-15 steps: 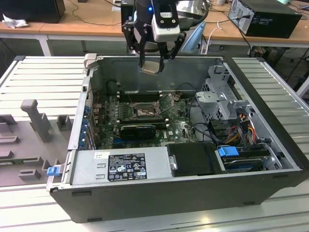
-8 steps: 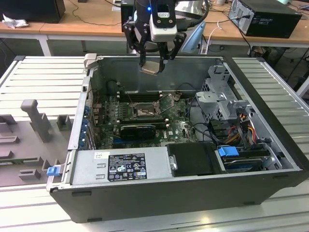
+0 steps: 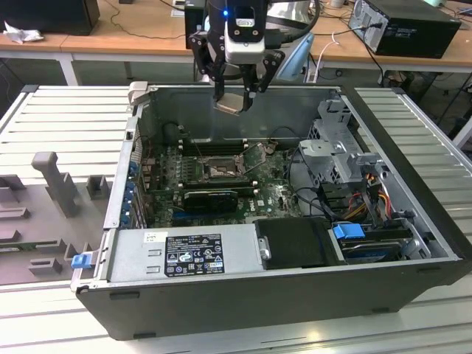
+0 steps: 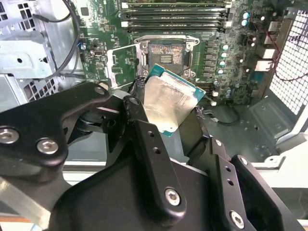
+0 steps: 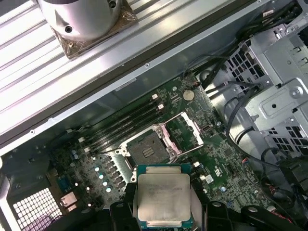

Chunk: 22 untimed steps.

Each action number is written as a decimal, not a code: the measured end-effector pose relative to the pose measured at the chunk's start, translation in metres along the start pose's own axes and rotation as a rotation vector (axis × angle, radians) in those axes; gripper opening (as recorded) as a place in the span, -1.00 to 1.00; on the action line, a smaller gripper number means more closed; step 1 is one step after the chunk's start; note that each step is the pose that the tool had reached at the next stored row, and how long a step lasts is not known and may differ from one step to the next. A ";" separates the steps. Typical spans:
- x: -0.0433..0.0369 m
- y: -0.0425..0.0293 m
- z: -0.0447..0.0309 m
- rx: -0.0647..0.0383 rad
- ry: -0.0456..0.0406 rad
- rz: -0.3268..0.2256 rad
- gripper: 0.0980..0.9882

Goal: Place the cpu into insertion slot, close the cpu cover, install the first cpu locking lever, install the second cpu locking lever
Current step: 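Place the cpu into insertion slot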

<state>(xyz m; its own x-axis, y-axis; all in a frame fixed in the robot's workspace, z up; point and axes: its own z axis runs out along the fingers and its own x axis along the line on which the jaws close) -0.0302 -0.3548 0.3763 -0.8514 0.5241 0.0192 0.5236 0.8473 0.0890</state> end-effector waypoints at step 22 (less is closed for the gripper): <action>0.0000 0.0000 0.0001 -0.003 -0.0124 0.139 -0.03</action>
<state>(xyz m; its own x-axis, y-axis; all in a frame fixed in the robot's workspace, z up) -0.0302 -0.3548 0.3762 -0.7703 0.6374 0.0192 0.6363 0.7663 0.0889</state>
